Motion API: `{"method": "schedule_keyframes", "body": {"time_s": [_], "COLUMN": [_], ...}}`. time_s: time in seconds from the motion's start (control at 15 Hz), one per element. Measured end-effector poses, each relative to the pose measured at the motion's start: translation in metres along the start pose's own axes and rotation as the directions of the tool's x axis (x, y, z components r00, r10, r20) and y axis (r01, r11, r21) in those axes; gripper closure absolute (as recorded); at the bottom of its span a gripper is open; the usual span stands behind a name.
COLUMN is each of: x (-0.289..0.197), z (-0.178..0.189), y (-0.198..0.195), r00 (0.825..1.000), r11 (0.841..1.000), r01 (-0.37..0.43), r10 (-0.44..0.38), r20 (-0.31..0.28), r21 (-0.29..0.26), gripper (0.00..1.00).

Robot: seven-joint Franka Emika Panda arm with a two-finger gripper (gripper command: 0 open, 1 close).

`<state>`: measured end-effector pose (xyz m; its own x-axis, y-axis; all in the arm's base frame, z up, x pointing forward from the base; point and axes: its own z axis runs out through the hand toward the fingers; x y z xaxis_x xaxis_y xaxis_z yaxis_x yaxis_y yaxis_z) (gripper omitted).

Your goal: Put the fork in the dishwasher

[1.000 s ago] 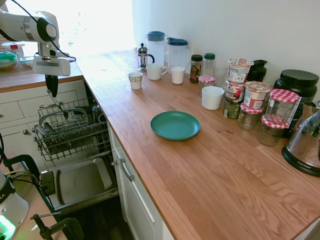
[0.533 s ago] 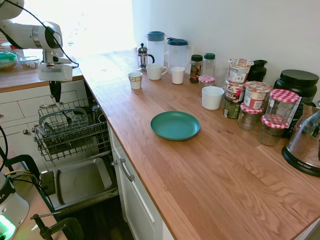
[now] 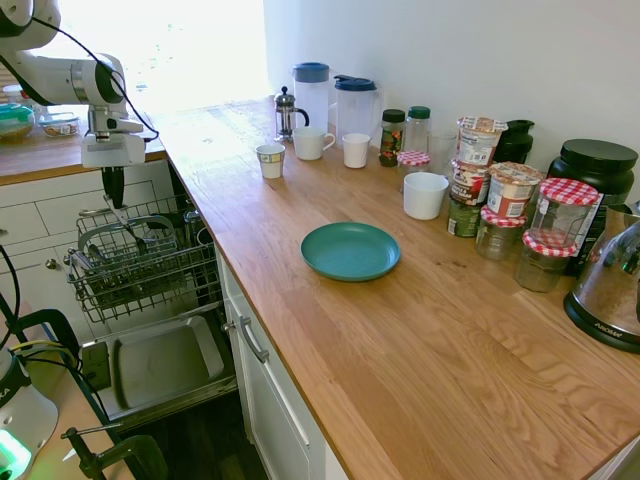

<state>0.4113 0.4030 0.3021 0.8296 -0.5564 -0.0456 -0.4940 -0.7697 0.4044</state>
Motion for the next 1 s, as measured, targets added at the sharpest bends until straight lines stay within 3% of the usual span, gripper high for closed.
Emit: {"method": "schedule_keyframes", "body": {"time_s": [1.0], "x": [0.019], "z": [0.059], "y": [-0.056], "r00": [0.999], "r11": [0.995], "r01": [-0.021], "r10": [0.026], "r20": [0.048], "r21": [-0.096], "gripper": [1.00]}}
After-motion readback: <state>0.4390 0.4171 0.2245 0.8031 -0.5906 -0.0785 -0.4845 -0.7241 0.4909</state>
